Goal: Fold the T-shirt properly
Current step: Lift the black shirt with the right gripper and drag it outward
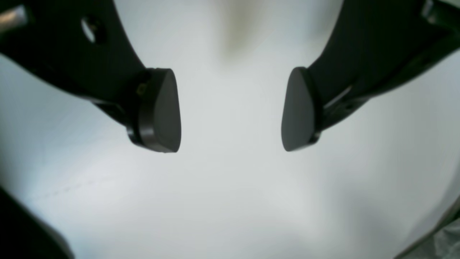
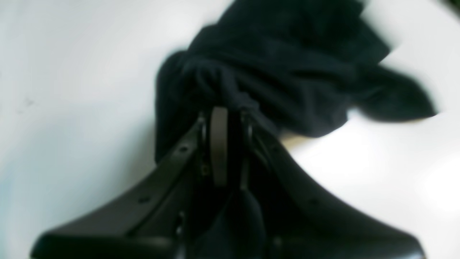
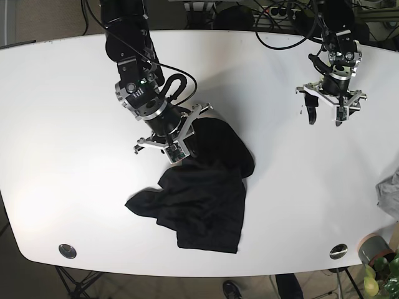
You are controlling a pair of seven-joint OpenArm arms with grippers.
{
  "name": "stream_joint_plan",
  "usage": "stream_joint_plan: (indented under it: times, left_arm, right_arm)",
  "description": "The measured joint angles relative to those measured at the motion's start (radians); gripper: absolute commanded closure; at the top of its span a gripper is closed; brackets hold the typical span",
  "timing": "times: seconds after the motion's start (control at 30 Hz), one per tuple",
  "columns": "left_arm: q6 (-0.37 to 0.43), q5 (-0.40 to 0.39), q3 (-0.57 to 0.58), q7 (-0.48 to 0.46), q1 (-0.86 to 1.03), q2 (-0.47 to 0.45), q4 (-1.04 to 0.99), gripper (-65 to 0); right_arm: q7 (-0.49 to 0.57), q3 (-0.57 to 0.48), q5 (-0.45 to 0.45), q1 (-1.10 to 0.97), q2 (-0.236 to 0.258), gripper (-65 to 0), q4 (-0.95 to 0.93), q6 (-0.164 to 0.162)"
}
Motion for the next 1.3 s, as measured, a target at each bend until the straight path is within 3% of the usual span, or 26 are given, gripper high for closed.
stream_joint_plan:
  times: [0.17, 0.37, 0.57, 1.07, 1.3]
  left_arm:
    - [0.005, -0.002, 0.042, -0.008, -0.023, 0.008, 0.045, -40.1]
    - [-0.003, -0.003, 0.085, -0.001, -0.011, 0.016, 0.100, -40.1]
    - [0.000, -0.003, 0.101, 0.000, -0.010, 0.012, 0.144, -40.1]
    - [-0.002, 0.000, 0.105, 0.000, 0.003, 0.037, 0.169, -40.1]
    - [-0.003, 0.003, 0.141, 0.000, -0.055, 0.090, 0.159, -40.3]
  right_arm:
    - [-0.107, 0.043, 0.004, 0.046, 0.003, -2.5, 0.115, 0.048]
    - [-0.145, 0.094, -0.005, 0.223, 0.003, -2.5, 0.133, 0.068]
    - [-0.150, 0.140, 0.002, 0.376, 0.042, -2.5, 0.130, 0.069]
    - [-0.151, 0.137, 0.004, 0.731, 0.130, -2.7, 0.138, 0.069]
    - [-0.145, 0.137, 0.008, 0.808, 0.174, -2.7, 0.144, 0.070]
